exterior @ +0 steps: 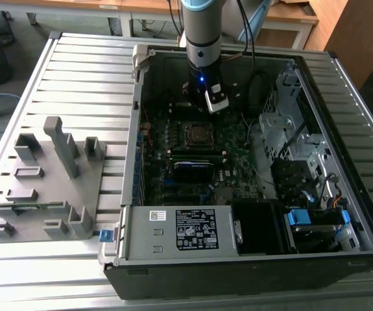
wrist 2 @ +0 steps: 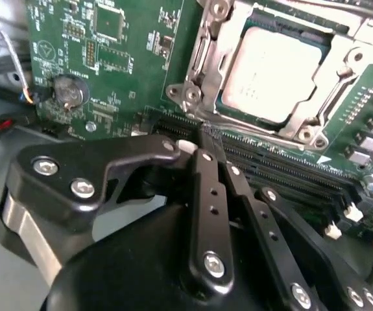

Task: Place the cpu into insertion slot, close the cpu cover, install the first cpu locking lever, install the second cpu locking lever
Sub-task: 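Install the first cpu locking lever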

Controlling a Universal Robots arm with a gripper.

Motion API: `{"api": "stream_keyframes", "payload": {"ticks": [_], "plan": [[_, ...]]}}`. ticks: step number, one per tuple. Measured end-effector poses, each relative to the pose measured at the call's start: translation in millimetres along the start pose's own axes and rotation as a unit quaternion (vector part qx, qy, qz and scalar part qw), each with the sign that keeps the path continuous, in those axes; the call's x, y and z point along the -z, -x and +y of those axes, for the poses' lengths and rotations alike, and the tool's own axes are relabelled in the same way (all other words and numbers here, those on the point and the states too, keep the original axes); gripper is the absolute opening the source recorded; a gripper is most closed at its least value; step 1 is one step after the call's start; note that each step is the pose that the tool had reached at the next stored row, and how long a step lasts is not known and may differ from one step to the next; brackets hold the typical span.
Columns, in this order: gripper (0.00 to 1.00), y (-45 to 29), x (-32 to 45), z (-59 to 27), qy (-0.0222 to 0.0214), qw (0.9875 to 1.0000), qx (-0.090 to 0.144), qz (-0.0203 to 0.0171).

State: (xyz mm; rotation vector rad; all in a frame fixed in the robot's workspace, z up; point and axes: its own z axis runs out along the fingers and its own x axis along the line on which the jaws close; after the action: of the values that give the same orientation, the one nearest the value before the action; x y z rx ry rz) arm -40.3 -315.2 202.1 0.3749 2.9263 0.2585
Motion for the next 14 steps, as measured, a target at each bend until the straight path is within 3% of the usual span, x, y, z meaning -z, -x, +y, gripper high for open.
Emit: {"api": "stream_keyframes", "payload": {"ticks": [14], "plan": [[0.10,0.2,1.2,0.2,-0.0002,1.0000,0.000,0.0000]]}}
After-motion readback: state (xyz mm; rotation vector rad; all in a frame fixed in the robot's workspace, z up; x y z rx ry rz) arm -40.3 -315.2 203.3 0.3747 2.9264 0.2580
